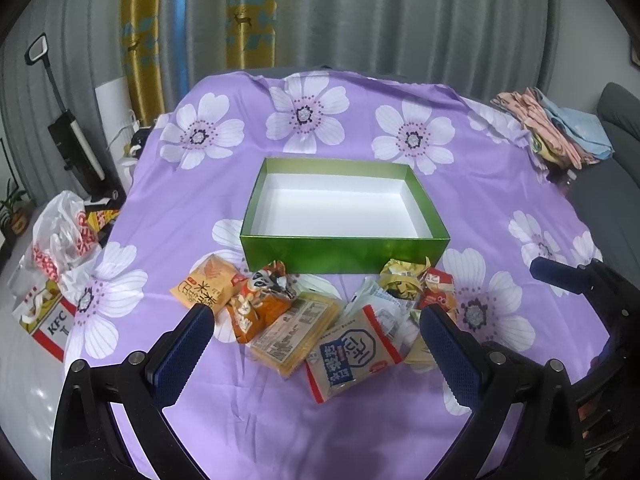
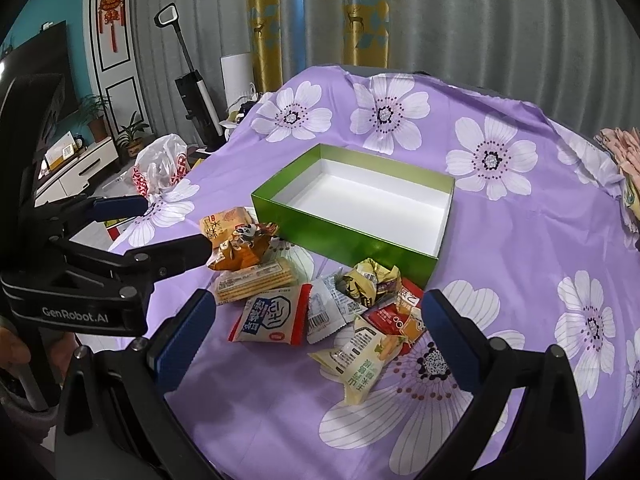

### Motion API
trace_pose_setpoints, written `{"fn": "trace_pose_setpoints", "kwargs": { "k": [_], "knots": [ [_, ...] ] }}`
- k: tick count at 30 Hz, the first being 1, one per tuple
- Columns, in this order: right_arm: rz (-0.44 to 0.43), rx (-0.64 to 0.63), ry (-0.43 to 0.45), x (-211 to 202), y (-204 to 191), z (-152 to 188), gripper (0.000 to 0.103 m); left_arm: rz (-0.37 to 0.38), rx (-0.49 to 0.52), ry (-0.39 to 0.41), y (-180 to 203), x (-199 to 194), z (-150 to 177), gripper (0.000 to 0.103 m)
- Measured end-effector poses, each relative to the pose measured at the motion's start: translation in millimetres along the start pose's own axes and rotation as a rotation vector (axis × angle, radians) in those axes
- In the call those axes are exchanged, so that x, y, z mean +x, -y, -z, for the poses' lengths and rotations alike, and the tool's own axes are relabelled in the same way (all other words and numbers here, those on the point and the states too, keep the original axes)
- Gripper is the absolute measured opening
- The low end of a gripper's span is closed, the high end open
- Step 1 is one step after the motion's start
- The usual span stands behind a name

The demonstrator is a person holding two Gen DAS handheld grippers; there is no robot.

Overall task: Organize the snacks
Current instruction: 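Move the left tool toward the snack pile in front of the green box, then lower the left tool onto the white blue-print packet and close it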

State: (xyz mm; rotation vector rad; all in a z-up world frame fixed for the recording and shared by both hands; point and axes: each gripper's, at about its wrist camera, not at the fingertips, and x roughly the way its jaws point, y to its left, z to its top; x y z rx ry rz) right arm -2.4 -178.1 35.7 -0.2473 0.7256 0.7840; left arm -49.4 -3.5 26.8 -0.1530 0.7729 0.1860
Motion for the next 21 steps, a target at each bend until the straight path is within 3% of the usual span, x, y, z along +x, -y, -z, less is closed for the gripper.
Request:
{"fn": "trace_pose_setpoints", "kwargs": {
  "k": [12,21],
  "knots": [
    [0.016,0.036,-0.026,7,18,20,0.103,0.138,-0.071,-0.054,-9,19,10,0.102],
    [-0.059,0.077,-0.076,22,32,55,0.102,0.303,-0.102,-0.127,-15,44,42,0.102]
  ]
}}
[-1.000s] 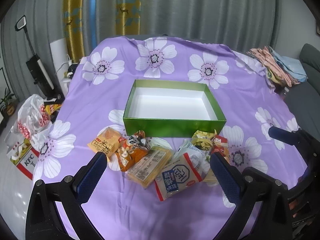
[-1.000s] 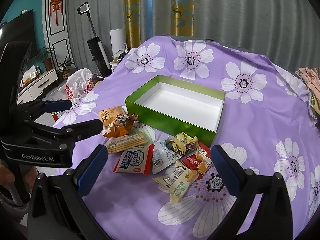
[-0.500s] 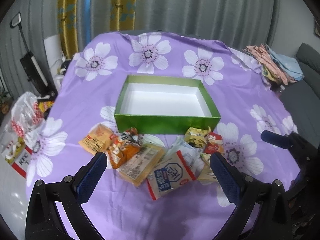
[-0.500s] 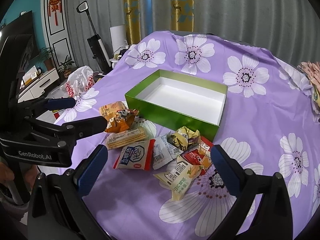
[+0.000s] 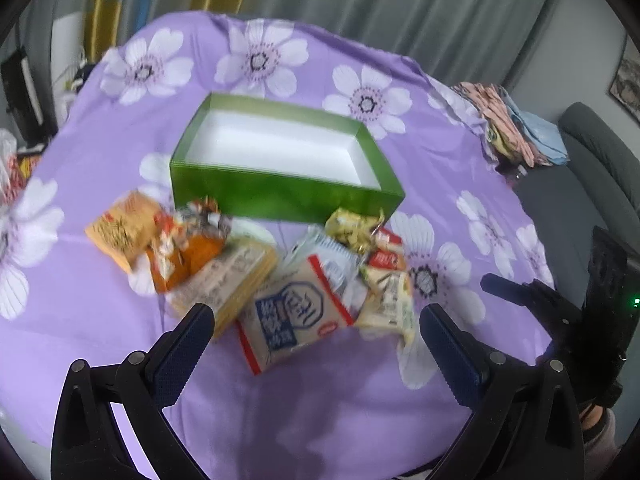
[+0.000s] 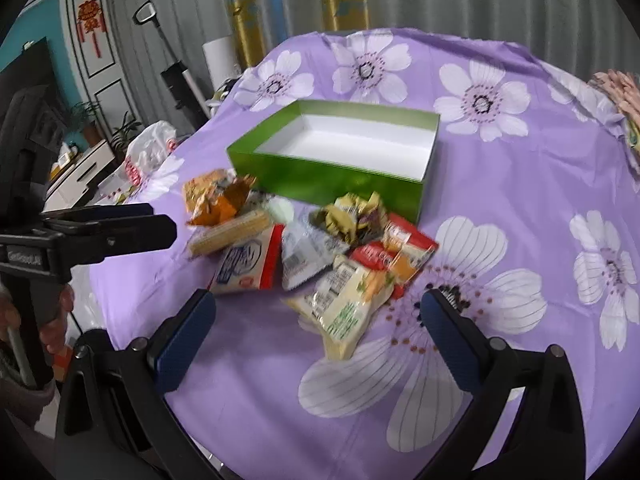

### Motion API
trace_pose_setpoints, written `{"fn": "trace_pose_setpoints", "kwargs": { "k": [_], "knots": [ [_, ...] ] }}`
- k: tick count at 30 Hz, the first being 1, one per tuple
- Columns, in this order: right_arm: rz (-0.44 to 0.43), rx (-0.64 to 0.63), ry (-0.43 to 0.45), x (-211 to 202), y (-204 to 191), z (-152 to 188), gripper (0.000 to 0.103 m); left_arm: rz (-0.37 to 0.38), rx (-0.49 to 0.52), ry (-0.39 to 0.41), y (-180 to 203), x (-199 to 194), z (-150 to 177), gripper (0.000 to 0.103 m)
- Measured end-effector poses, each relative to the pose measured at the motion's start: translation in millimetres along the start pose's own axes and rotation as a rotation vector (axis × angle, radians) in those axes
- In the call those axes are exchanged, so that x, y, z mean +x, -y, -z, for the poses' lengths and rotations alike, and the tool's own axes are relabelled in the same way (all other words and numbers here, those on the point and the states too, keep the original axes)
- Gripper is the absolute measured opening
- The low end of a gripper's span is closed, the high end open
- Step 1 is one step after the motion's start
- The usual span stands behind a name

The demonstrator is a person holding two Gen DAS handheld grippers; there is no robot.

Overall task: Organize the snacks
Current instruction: 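Lower the left tool onto the white blue-print packet and close it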

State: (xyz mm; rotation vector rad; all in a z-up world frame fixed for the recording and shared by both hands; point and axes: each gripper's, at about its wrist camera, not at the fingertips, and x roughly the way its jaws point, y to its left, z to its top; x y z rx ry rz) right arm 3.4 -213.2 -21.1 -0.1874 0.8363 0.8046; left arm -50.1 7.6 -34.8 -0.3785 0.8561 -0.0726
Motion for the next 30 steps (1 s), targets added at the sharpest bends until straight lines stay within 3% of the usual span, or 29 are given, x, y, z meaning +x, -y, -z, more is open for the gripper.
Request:
{"fn": "trace_pose_setpoints", "kwargs": {
  "k": [4,8,13,20,24,26,30],
  "knots": [
    [-0.053,-0.035,-0.001,10,-11,5,0.098,0.033,-0.076,-0.029,-15,13,9,0.102],
    [-0.106,-0.072,-0.013,26,-26,8,0.092,0.035,-0.111,-0.01,-22,19,15,0.102],
    [-0.153,-0.089,-0.045,52,-36,9,0.077,0.048,-0.149,-0.026,-27,28,19,0.102],
    [-0.157,-0.147,-0.03,66,-43,3,0.075,0.093,-0.218,-0.051,-42,44,23,0.101],
    [-0.172,-0.149,-0.057,84,-42,-5,0.06,0.116,-0.239,-0.072,-45,54,21,0.101],
    [-0.175,-0.138,-0.058,89,-41,-7,0.058,0.107,-0.249,-0.081,-47,59,20,0.101],
    [-0.175,-0.131,-0.067,98,-42,-10,0.057,0.113,-0.289,-0.099,-60,67,19,0.087]
  ]
}}
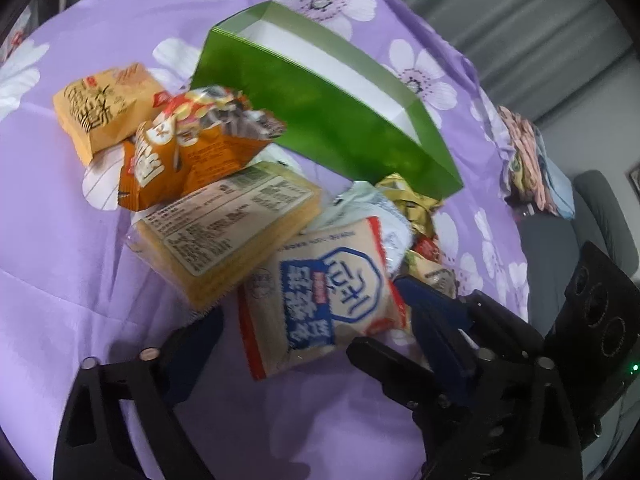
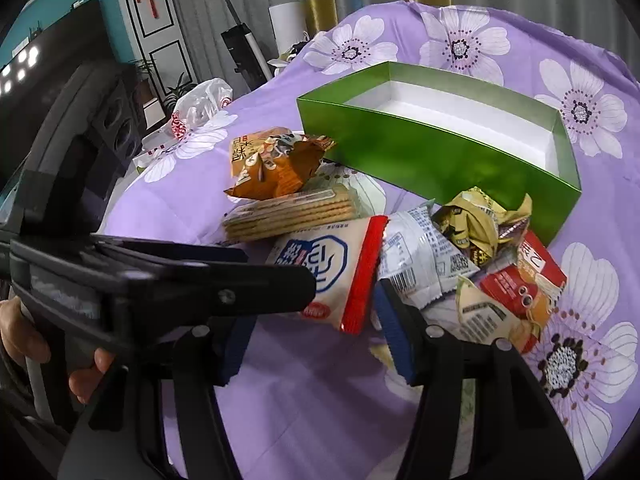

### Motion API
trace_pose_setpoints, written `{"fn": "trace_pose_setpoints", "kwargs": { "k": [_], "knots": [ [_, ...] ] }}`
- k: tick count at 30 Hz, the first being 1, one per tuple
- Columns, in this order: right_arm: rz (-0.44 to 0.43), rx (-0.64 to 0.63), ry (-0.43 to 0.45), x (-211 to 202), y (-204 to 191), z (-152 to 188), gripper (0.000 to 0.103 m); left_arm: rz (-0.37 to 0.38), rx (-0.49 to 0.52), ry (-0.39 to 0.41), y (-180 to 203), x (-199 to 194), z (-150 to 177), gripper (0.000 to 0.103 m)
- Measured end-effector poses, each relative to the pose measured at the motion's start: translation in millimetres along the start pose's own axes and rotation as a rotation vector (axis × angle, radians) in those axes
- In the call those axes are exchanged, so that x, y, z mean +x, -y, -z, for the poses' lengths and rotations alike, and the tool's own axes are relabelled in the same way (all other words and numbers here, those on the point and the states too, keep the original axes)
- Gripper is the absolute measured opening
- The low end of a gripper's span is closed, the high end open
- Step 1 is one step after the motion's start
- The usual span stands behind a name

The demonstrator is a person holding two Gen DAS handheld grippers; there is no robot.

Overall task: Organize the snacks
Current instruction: 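Lower the left tool onto the white blue-print packet and close it, then lift the white packet with the left tool and carry it over the box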

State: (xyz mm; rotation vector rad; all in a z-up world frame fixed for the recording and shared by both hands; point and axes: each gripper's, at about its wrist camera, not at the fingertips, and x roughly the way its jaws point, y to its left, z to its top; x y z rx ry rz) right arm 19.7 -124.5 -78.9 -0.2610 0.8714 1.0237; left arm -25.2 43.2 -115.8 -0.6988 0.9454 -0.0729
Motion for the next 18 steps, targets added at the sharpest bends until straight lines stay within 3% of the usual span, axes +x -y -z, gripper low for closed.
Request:
{"fn": "trace_pose_setpoints", "kwargs": {
  "k": [12,18],
  "knots": [
    [0.0,-0.001,-0.036,13,-3,3,0.035,0.032,-0.028,-0.027,-9,6,-3,0.053],
    [-0.043,0.027,-0.026,4,-3,9,0.027,0.096,-0.069,-0.046,-16,4,-1,0.045]
  ]
}}
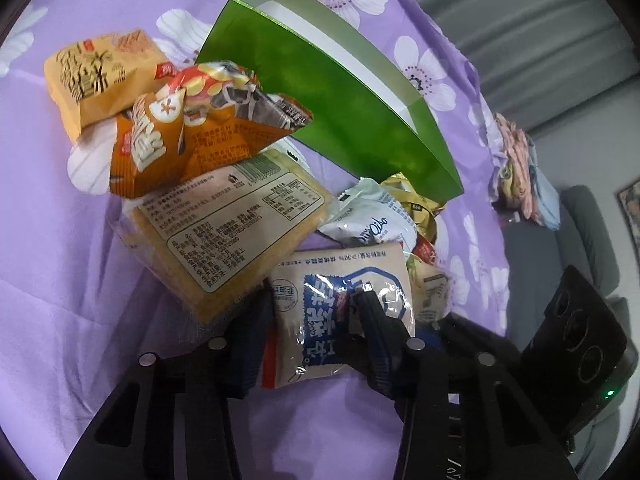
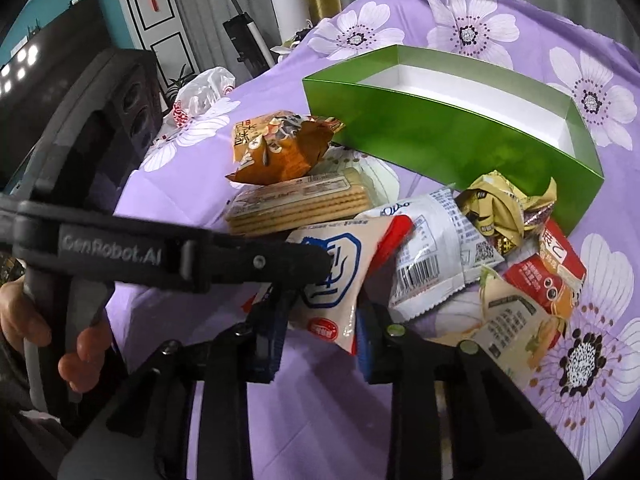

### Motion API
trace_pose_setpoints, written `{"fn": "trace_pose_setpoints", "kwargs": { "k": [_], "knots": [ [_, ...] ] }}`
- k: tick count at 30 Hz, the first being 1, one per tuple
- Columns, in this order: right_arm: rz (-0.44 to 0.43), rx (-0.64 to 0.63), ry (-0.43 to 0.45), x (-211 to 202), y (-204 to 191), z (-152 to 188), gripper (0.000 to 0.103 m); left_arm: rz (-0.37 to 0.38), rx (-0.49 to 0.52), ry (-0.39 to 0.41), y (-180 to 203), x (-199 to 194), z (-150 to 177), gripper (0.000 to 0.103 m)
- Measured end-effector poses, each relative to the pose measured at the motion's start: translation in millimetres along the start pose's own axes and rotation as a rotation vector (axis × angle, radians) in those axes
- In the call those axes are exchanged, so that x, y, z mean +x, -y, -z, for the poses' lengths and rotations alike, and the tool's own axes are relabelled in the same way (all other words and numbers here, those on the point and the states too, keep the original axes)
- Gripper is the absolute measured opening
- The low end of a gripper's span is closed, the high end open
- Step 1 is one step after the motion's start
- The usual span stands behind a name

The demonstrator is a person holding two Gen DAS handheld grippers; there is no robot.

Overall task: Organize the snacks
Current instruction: 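Lift the white packet with the left tool and carry it over the box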

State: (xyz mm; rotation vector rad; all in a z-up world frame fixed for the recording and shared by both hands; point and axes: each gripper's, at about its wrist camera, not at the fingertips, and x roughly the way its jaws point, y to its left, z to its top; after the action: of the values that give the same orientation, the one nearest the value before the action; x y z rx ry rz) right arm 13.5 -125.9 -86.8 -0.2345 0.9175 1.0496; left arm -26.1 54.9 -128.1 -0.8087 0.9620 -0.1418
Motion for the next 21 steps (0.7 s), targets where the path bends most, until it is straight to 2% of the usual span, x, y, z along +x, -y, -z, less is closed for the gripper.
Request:
{"fn": "trace_pose_setpoints", "kwargs": {
  "k": [5,12,21],
  "knots": [
    [-0.048,0.039,0.022,-16,4,4,0.021,0.027,0.013,-0.002,11,-10,5,0.043],
    [-0.043,0.035,0.081,-44,2,1,0.02,0.06,0.055,0.021,36,-23,6,0.042],
    [-0.027,-0.002,0.174,-60,8,-32,0.02,0.059,0.122,0.091,64,-40,-23,0.042]
  ]
}}
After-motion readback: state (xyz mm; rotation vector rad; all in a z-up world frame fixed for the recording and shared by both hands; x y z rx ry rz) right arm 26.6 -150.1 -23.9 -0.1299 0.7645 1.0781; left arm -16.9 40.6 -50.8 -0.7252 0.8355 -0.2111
